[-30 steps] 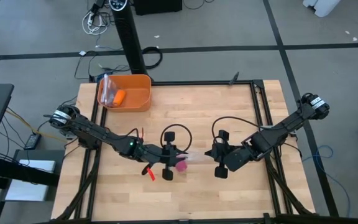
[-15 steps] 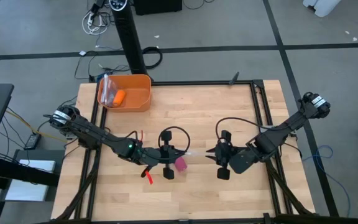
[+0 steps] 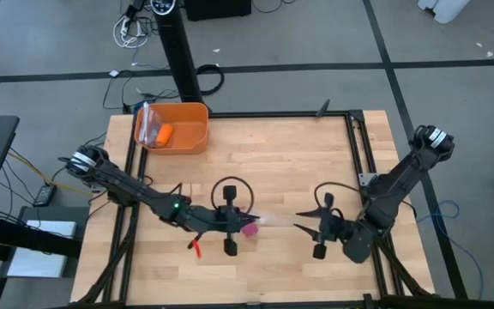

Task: Roll bandage
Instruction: Open the transparent zip bag

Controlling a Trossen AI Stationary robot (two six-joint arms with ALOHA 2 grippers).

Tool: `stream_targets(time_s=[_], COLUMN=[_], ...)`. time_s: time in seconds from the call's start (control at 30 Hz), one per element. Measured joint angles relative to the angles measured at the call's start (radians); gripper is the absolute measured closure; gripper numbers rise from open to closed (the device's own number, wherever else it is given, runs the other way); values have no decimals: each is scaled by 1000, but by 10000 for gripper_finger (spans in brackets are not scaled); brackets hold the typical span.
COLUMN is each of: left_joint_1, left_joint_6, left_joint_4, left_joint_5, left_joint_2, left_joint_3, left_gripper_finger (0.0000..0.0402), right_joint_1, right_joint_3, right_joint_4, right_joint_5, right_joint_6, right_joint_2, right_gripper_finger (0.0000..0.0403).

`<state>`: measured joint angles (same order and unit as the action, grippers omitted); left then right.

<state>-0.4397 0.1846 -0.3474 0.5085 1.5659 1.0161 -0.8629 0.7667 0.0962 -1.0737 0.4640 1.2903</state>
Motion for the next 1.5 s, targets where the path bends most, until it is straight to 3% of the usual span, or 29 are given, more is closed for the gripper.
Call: stream_targets(time_s=[0.27,0.37,0.63,0.87,1.1,1.2,1.33,1.5], left_joint_1=[6,6,6,7,9,9,9,9], left_joint_6=[14,14,8,19,26,44,48,40], left_joint_4=[-491,-609,-636,-665,-673,-671,-680,-680], left_joint_5=[-116,-128,-74,-28,14,26,37,49], left_joint_2=[-123,-143,-150,-149,-149,-153,-158,-165], left_joint_3=[-295,-368,-388,-388,-388,-388,-388,-387], left_gripper_finger=[401,401,401,401,401,401,401,401], right_joint_1=[-24,5,126,130,125,91,37,22], right_joint_3=[-111,-116,-115,-115,-78,-52,-46,-46], right_joint_4=[-448,-557,-801,-1003,-1062,-1065,-1061,-1065], right_joint_5=[-38,-2,268,277,194,110,-68,-84], right_joint_6=[-247,-347,-495,-606,-642,-668,-722,-704], right_joint_2=[0,0,23,134,220,227,222,224], right_gripper_finger=[259,262,288,286,306,306,286,252])
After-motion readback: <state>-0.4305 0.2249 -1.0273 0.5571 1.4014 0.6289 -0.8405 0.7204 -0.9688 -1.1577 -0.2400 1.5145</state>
